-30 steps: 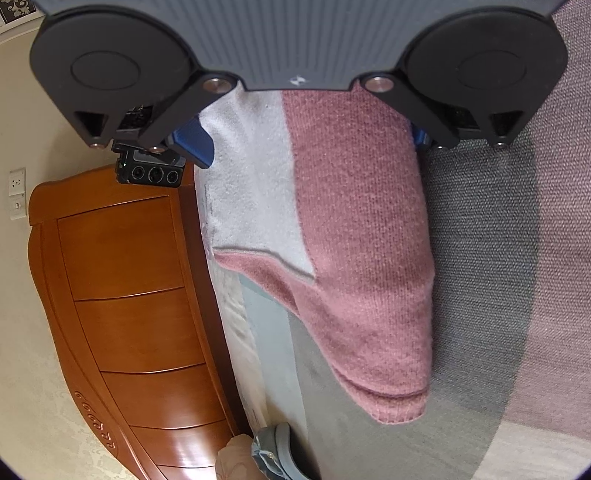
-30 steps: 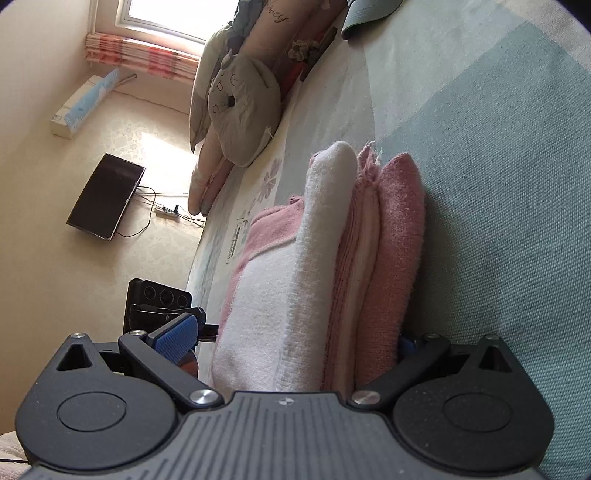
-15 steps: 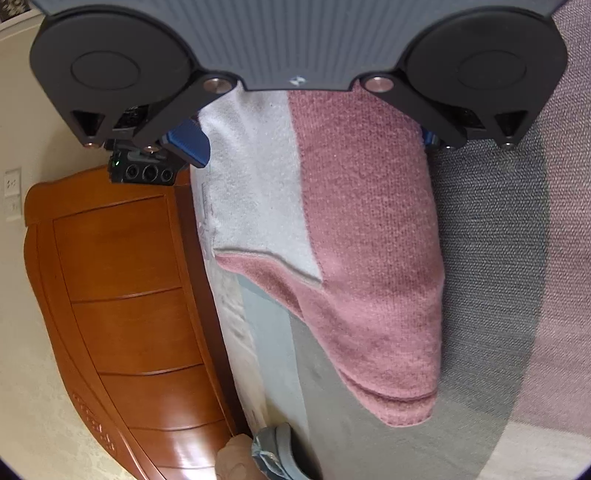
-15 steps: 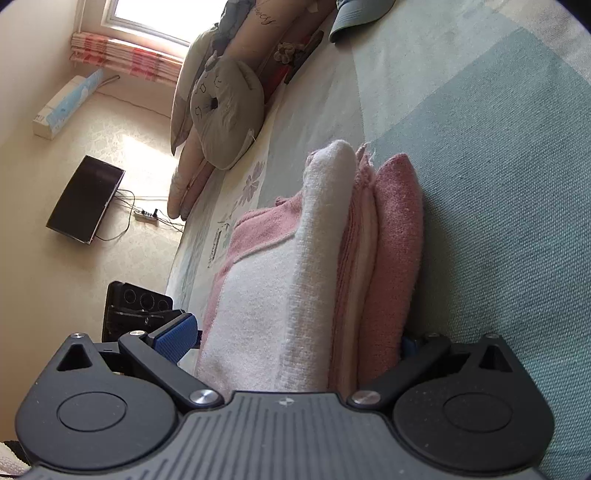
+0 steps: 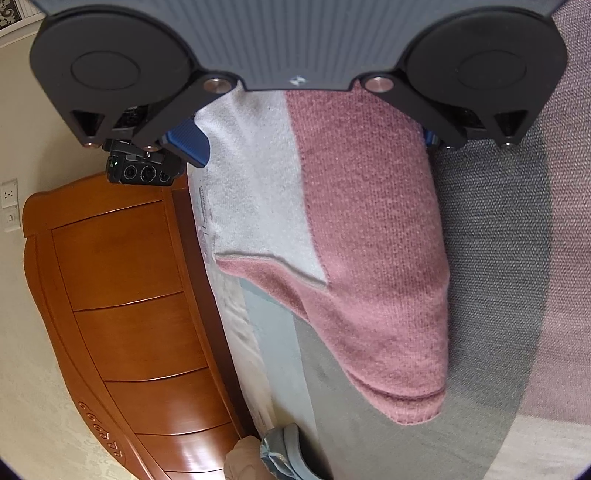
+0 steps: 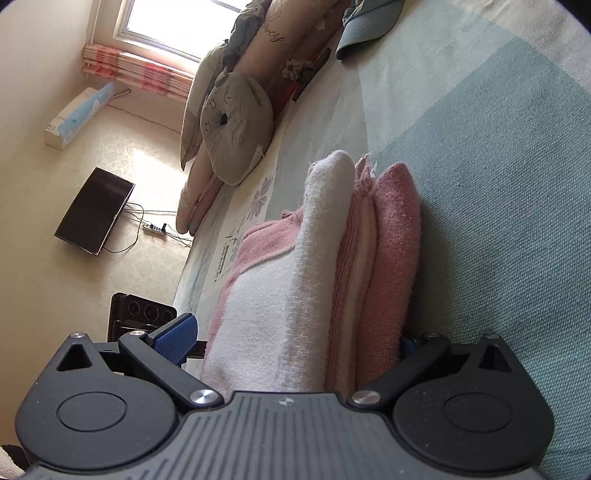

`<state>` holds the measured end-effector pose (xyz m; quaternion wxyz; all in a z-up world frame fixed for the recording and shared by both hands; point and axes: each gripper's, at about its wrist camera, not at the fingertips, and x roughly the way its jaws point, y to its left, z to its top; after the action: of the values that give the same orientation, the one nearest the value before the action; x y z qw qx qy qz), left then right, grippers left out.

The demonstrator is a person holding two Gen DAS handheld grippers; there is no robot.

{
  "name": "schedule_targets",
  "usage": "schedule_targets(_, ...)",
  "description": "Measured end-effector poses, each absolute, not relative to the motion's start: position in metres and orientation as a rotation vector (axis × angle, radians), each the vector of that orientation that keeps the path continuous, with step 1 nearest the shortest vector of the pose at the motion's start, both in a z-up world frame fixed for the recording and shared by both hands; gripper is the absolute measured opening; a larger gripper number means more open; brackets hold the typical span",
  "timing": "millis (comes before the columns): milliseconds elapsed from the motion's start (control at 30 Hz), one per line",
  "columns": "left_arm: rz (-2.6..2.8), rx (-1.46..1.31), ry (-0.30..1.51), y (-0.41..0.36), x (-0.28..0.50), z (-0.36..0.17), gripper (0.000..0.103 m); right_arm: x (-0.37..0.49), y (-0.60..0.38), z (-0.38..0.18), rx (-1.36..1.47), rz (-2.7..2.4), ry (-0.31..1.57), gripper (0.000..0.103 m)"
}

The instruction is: Fold clothes

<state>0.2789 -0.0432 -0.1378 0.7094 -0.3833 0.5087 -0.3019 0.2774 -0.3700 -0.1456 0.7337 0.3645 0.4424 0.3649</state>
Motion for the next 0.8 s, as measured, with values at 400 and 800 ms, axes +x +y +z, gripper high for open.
schedule_targets(400, -0.659, -1.022, 1.128, -0.026, 0.274, -0.14, 0.101, 0.286, -0.37, -0.145, 0.885, 0.782, 1.069, 0.103)
schedule_targets(800, -0.694, -1.041, 1.106, -0.038, 0.277, -0.115, 0.101, 0.281, -0.367, -0.127, 0.897, 0.845, 1.034, 0.103)
